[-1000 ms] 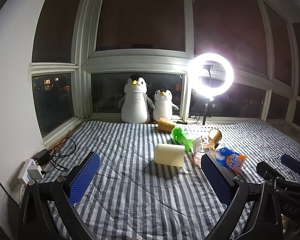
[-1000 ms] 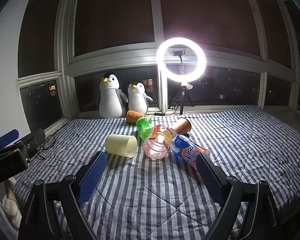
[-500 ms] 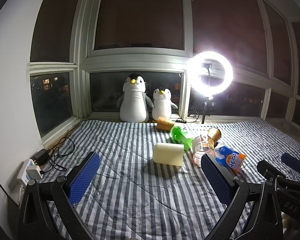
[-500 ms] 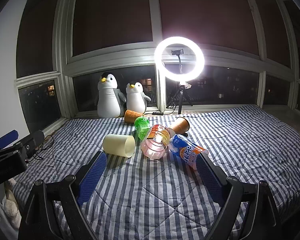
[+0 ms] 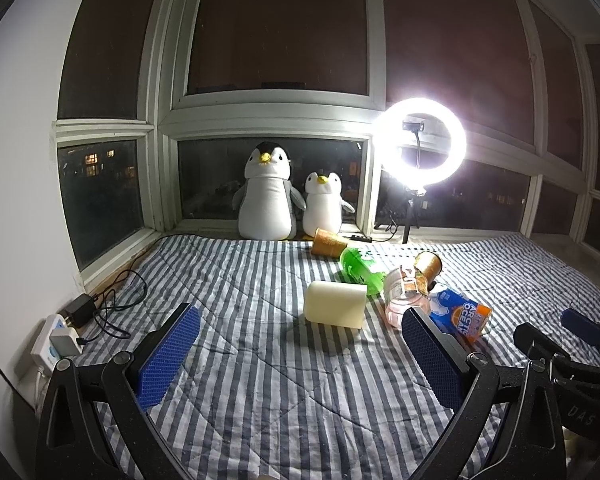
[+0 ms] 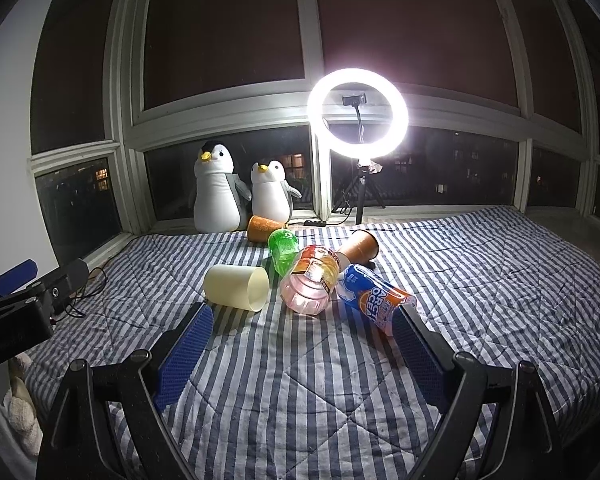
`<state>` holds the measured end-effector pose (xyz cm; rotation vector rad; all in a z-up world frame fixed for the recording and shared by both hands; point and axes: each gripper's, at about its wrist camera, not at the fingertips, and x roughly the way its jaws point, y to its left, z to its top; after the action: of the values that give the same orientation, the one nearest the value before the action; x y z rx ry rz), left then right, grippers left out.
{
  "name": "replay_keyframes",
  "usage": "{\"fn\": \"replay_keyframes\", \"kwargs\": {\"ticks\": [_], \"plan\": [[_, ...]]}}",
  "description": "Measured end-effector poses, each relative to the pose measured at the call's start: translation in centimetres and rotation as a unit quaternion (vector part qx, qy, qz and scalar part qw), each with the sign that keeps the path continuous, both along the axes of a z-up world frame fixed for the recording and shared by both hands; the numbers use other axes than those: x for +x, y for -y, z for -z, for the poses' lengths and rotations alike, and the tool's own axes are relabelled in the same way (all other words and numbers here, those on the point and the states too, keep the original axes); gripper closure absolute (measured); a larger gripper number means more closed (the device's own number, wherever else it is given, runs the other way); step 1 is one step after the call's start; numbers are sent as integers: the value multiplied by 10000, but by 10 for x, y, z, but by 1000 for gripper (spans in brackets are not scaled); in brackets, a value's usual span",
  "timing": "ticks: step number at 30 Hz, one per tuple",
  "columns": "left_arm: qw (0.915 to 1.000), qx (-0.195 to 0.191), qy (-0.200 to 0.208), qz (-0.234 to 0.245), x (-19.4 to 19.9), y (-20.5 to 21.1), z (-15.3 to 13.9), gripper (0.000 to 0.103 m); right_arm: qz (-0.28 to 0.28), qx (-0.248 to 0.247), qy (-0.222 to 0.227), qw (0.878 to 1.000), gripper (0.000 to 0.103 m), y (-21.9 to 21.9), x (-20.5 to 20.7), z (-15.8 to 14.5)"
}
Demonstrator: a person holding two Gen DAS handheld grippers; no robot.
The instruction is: Flip cup upside down
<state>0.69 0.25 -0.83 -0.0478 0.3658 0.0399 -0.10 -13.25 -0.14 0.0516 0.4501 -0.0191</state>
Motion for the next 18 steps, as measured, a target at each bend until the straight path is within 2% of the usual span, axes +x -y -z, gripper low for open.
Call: {"fn": "replay_keyframes", "kwargs": {"ticks": [18], "plan": [[9998, -15, -212, 29, 19, 5, 6, 1, -2, 24, -106, 9999, 14, 4, 8, 5]]}}
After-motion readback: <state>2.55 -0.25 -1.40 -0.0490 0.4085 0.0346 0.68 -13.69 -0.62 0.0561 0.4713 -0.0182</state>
